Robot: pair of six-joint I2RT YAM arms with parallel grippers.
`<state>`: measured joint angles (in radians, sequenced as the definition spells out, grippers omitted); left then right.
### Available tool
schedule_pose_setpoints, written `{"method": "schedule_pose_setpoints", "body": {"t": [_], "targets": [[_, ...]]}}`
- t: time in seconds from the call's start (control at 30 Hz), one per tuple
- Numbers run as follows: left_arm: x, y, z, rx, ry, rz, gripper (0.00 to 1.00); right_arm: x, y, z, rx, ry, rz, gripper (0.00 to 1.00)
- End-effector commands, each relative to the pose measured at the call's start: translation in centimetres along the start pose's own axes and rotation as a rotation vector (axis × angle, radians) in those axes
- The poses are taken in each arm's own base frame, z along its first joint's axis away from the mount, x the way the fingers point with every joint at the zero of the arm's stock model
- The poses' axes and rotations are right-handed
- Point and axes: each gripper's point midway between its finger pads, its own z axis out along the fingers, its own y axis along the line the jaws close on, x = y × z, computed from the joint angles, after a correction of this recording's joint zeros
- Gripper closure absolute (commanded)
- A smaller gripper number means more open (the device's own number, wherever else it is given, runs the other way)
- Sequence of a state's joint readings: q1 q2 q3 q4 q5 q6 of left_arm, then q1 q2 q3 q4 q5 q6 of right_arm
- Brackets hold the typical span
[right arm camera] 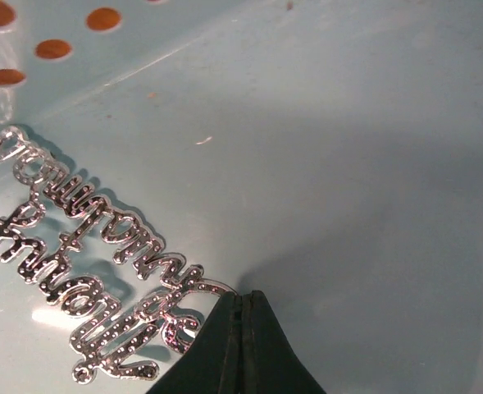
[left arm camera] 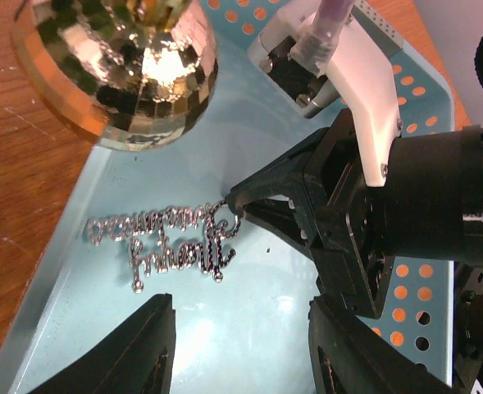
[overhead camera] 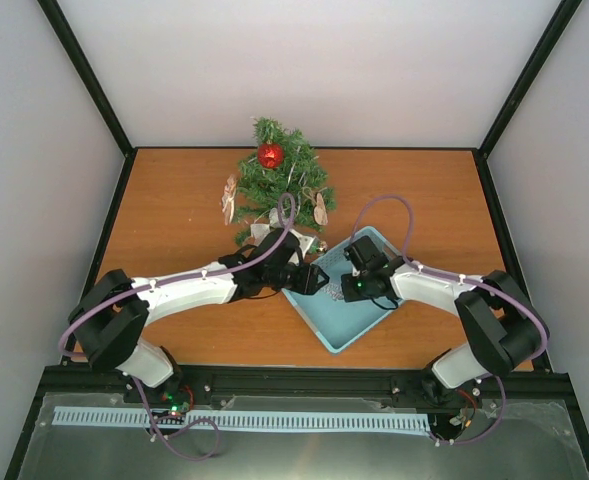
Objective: Decorate the small christmas tree
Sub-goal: Pick up the decoration item from the storage box.
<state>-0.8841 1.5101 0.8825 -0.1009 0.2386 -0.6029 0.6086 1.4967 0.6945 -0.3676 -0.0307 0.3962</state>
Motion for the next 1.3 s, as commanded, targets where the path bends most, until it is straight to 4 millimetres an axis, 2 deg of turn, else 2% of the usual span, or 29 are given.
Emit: {"method": "schedule_pose_setpoints", "body": {"t": [0.0,0.23,0.37,0.47,0.57,0.67,0.73,0.8,0.9,0.97,1.13,1.27], "targets": [[-0.6,-0.9,0.3,-0.005,-0.004,0.035,0.55,2.6,-3.4,0.1,0.134,0.083,0.011,0.97],[0.2,-2.7,1.6,0.022,0.029,0.073,0.55,1.7,-4.3,-0.2,0.139,0.082,0.026,0.97],[0.4,-3.1,2.5,0.042,0.034,-0.005,0.55,1.6,-4.8,-0.3,0.120,0.069,0.053,0.97],[0.4,-3.3,2.8,0.066,0.024,-0.103,0.43,1.9,-4.6,-0.2,0.106,0.077,0.053,0.97],[-0.1,-3.9,2.8,0.101,0.008,-0.189,0.37,2.0,-4.6,0.0,0.098,0.077,0.056,0.97],[-0.8,-4.9,2.5,0.147,-0.014,-0.282,0.34,2.1,-4.4,0.2,0.085,0.074,0.064,0.97],[-0.8,-4.7,2.5,0.139,-0.018,-0.372,0.34,2.2,-4.3,0.3,0.075,0.072,0.068,0.97],[-0.7,-4.2,2.6,0.123,-0.019,-0.456,0.34,2.2,-4.1,0.5,0.066,0.070,0.071,0.97],[-0.7,-4.0,2.9,0.125,-0.021,-0.570,0.48,2.2,-4.0,0.7,0.059,0.072,0.073,0.97],[-0.5,-3.5,3.3,0.097,-0.013,-0.631,0.53,2.2,-4.0,0.7,0.056,0.072,0.072,0.97],[0.2,-0.7,4.1,-0.066,-0.040,-0.798,0.61,2.2,-4.0,0.7,0.055,0.069,0.070,0.97],[-0.3,-0.8,4.1,-0.126,-0.086,-0.828,0.62,2.1,-3.9,0.7,0.054,0.067,0.065,0.97]]}}
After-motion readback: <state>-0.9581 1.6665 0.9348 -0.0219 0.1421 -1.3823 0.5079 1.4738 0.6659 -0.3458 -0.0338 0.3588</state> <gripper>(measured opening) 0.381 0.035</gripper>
